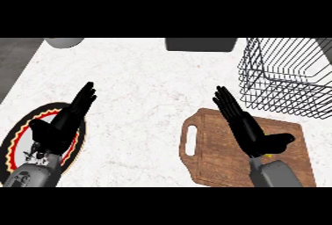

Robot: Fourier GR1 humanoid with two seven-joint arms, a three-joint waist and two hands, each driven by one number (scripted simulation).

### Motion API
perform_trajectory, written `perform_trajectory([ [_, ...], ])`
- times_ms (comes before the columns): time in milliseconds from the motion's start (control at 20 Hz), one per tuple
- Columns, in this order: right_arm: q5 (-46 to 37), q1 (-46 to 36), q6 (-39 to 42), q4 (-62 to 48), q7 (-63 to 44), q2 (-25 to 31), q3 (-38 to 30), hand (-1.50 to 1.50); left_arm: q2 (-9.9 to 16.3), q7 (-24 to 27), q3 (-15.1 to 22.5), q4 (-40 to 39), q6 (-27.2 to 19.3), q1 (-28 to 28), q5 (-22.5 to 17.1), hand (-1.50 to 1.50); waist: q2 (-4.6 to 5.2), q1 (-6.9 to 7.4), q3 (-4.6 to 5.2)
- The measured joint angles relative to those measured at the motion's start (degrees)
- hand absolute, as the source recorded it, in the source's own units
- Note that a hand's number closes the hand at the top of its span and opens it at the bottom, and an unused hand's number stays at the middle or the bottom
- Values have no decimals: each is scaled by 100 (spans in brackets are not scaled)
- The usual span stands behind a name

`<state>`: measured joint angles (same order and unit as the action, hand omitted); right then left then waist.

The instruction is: Pick the lemon from the cutting board and place it in the basket

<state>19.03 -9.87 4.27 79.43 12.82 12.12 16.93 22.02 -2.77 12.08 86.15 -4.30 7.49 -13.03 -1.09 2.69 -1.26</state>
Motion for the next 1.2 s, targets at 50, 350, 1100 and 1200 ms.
perform_trajectory([
  [50, 36, -114, 118, 1, -6, 4, -15, 150, 33, -71, -66, 31, -29, 8, 5, 0, 24, -45, 24],
  [350, 668, -1489, 1847, 13, 146, 943, -581, 150, 220, -358, -428, -184, -216, 176, 2, 0, 129, 18, 92],
  [1100, -1889, -835, 2375, 2604, 722, 1849, 415, -150, 333, -691, -991, -670, -134, 219, -212, 0, 78, -323, 130],
  [1200, -2028, -1049, 2487, 2820, 205, 2119, 348, -150, 292, -728, -979, -699, -185, 288, -174, 0, 72, -346, 136],
])
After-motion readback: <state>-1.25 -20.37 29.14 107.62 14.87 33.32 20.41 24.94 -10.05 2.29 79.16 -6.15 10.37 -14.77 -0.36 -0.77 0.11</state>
